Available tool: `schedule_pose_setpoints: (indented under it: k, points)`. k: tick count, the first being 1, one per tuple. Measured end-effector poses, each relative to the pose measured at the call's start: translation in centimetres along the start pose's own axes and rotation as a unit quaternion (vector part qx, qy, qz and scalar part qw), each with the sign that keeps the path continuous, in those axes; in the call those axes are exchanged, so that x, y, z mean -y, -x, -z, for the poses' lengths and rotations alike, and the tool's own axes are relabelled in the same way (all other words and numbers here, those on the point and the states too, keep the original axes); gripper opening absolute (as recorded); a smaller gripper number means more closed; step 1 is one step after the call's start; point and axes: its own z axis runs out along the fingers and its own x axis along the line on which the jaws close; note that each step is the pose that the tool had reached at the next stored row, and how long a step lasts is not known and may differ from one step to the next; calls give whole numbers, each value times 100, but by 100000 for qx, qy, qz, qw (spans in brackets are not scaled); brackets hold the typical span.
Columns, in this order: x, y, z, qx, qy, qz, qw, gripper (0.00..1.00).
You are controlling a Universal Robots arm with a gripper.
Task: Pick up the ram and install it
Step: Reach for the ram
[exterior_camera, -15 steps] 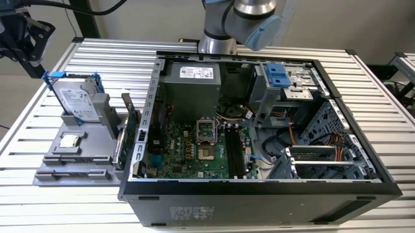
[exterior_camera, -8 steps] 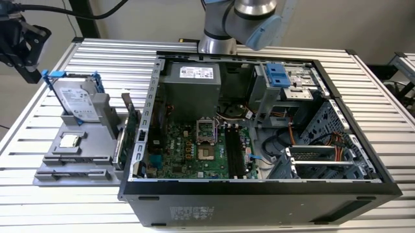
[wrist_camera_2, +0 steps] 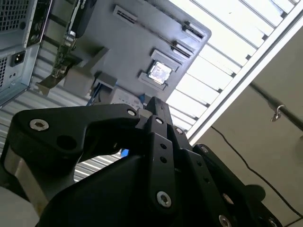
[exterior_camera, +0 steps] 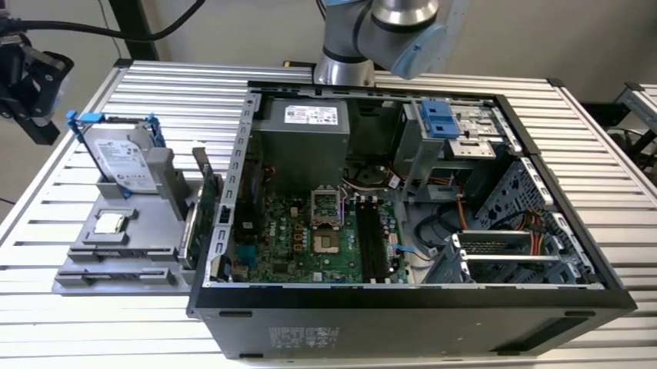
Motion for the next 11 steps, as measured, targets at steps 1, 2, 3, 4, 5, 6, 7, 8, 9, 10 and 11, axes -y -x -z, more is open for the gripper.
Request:
schedule_pose_setpoints:
  k: [1, 2, 3, 4, 5, 6, 7, 8, 9, 10, 11]
  points:
    - [25, 4, 0, -6, -2, -6, 100000, 0]
    - [51, 9, 0, -11, -2, -5, 100000, 0]
    - [76, 14, -1, -14, -2, -5, 100000, 0]
    - [100, 20, -1, -21, -3, -3, 100000, 0]
    - [124, 25, -1, -24, -2, -4, 100000, 0]
    - [147, 30, -1, -32, -4, -1, 100000, 0]
    - [171, 34, -2, -29, -1, -2, 100000, 0]
    - [192, 38, -3, -31, -3, -4, 100000, 0]
    - [212, 41, -3, -32, -2, -1, 100000, 0]
    - [233, 44, -3, -35, -3, -6, 100000, 0]
    - [252, 47, -3, -33, -3, -6, 100000, 0]
